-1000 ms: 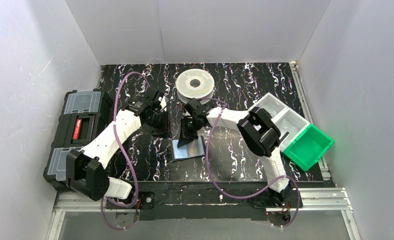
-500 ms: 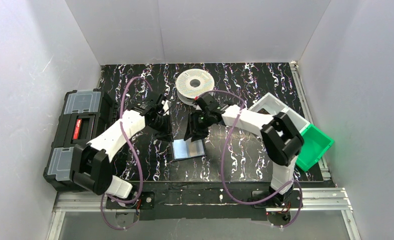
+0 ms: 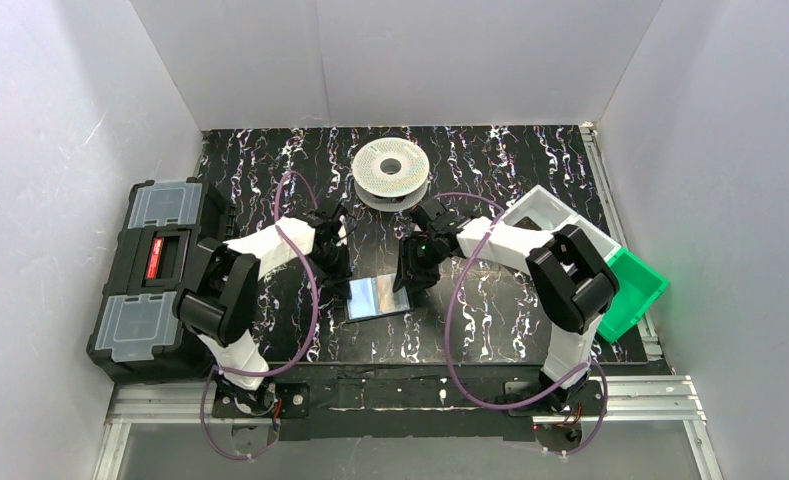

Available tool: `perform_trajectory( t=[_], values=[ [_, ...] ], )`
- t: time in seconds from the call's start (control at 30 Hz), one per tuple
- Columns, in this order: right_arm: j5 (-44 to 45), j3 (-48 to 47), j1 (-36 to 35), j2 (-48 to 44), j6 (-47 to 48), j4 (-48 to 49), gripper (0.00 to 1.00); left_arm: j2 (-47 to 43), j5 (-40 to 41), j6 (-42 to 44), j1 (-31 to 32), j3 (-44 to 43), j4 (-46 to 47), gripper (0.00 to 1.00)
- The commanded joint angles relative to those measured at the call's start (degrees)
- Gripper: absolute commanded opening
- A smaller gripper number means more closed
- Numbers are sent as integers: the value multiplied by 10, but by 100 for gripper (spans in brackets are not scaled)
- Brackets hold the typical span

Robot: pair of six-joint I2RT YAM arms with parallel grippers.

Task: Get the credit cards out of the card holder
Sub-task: Remove the credit card from the card holder.

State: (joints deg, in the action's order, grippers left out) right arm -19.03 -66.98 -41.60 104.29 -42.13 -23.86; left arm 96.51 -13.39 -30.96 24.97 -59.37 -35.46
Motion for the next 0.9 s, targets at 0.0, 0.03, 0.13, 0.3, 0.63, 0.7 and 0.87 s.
perform_trajectory(
  t=[0.0, 0.03, 0.13, 0.3, 0.63, 0.7, 0.87],
  values=[
    [-2, -23, 0, 13, 14, 7, 46, 16, 17, -6, 2, 11, 1, 2],
    [-3, -23, 0, 14, 14, 9, 45, 19, 18, -6, 2, 13, 2, 2],
    [-9, -23, 0, 22, 13, 14, 40, 25, 18, -5, 1, 13, 3, 1],
    [-16, -27, 0, 29, 7, 20, 34, 33, 15, -2, 2, 13, 4, 1],
    [-24, -47, -7, 27, 0, 15, 42, 30, 10, 2, 1, 15, 5, 0],
    [-19, -51, -8, 28, -1, 14, 39, 29, 8, 4, 2, 17, 5, 0],
    [-15, -53, -9, 46, -3, 11, 37, 30, 6, 5, 2, 15, 5, 0]
  ],
)
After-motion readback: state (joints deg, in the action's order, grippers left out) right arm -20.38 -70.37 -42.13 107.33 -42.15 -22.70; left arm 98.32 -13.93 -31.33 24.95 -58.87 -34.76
